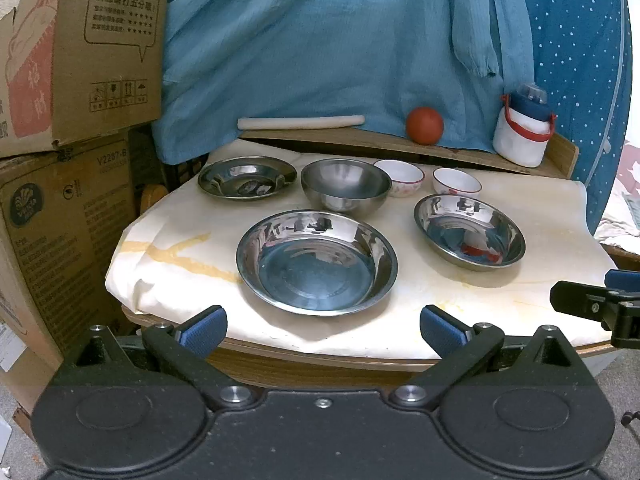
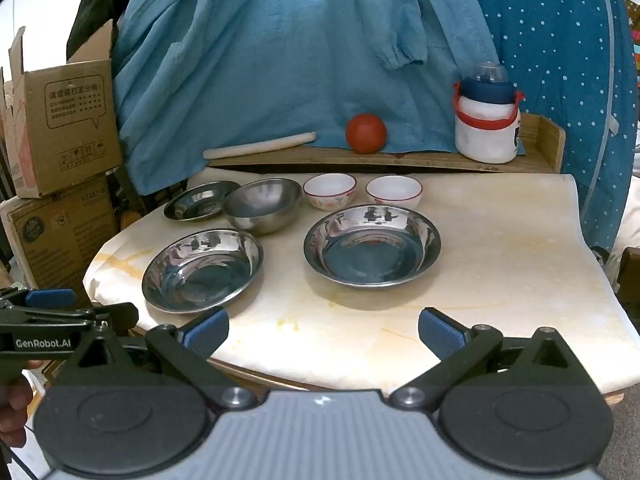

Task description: Organize plates and bowls

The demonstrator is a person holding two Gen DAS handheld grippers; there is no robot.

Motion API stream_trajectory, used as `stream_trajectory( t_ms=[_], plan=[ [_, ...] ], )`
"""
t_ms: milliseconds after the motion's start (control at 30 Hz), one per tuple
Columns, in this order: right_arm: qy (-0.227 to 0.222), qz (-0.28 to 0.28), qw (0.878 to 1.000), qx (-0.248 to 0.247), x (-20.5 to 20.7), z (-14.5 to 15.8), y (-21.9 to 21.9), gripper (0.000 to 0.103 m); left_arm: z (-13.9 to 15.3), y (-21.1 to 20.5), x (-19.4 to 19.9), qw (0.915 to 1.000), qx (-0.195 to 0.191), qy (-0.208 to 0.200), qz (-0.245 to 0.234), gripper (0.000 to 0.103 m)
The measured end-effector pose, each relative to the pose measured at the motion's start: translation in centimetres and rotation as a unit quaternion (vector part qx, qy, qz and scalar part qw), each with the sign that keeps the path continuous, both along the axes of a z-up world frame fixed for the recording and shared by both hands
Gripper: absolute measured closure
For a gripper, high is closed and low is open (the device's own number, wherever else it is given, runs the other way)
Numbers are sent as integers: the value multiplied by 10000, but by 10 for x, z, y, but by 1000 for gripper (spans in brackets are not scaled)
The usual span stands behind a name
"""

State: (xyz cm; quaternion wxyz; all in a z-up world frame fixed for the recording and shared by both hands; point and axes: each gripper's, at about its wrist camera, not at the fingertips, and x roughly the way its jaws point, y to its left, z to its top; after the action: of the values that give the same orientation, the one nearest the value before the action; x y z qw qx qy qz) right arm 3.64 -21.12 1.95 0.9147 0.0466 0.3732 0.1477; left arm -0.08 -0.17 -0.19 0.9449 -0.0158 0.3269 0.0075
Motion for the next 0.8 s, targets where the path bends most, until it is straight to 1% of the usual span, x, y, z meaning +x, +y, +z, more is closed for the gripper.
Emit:
stream_trajectory(
  t_ms=[800],
  plan=[
    [12, -7, 10000, -2, 0, 0, 0, 0, 0, 2, 1, 10000, -3, 29, -7, 1]
  ],
)
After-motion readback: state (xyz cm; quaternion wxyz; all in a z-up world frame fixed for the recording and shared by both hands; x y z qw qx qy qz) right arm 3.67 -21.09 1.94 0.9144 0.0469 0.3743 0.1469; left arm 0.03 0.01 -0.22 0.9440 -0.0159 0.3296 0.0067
